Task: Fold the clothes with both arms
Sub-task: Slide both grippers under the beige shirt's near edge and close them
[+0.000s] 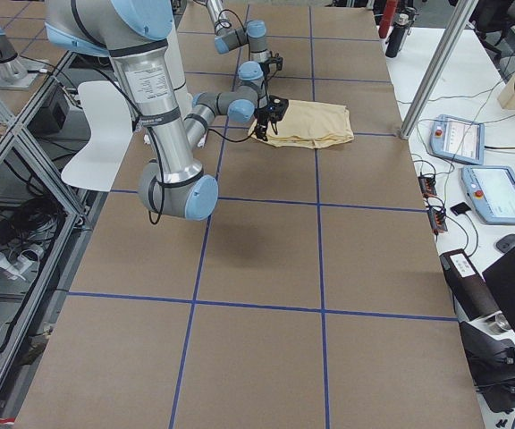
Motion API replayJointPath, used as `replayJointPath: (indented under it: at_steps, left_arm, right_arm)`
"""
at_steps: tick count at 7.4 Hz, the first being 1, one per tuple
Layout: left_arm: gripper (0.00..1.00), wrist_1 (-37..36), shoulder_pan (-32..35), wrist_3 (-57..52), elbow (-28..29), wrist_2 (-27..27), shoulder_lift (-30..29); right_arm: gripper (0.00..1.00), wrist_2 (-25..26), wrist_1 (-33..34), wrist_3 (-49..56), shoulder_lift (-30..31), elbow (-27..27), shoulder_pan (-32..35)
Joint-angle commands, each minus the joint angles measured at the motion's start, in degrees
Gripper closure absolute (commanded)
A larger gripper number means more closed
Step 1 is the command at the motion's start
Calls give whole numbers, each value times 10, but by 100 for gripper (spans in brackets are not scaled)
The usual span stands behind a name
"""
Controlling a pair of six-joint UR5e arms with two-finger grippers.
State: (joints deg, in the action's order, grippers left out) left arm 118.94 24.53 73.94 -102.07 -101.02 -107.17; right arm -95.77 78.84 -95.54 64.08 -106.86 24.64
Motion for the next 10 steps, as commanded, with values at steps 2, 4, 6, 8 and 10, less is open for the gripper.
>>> replayJointPath:
  at_steps: [2, 4, 6, 8, 10]
  left_arm:
    - [46, -2, 0, 1, 1, -1, 0]
    - [46, -1, -1, 1, 3, -1, -1]
    - [52, 1, -1, 2, 3, -2, -1]
    - [56, 2, -1, 2, 3, -12, -3]
    - [56, 2, -2, 2, 2, -13, -2]
  right_arm:
    - [0, 3, 0, 0, 1, 1, -4]
    - [0, 5, 0, 0, 0, 1, -6]
    - [0, 5, -1, 0, 1, 1, -6]
    - [0, 5, 0, 0, 1, 2, -6]
    - [0, 5, -1, 0, 1, 2, -6]
